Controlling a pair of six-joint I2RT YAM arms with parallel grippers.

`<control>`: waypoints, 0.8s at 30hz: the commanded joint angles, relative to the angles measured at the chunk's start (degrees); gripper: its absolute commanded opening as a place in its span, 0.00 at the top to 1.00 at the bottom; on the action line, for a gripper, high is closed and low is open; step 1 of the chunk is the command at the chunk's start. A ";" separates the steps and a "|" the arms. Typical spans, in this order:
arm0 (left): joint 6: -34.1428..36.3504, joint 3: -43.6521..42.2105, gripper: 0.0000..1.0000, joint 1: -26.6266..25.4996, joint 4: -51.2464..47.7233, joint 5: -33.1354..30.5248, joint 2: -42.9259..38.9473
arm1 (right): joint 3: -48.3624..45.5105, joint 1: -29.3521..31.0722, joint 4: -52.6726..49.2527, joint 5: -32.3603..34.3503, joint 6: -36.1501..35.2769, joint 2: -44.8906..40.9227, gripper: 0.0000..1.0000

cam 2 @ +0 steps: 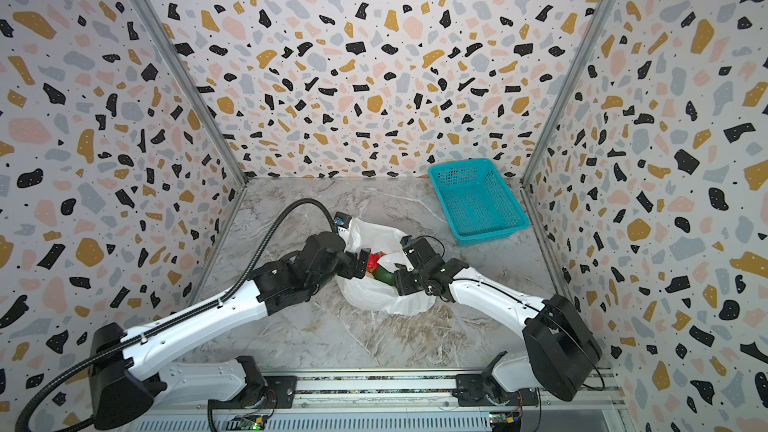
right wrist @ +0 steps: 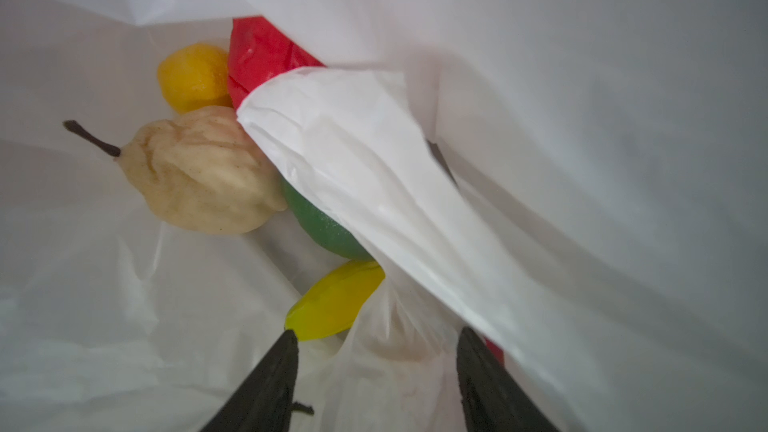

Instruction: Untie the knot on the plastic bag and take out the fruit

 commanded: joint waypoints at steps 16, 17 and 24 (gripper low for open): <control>-9.29 -13.46 1.00 -1.22 10.23 2.33 -13.01 | 6.24 0.66 -8.42 -6.99 -0.38 -7.56 0.25; -9.66 -14.97 1.00 -2.22 12.41 1.91 -14.65 | 7.52 1.09 -8.80 -8.78 -0.09 -8.20 0.23; -9.16 -21.84 1.00 -6.25 22.29 -0.07 -21.75 | 9.23 2.31 -0.98 -18.37 4.24 -5.27 0.22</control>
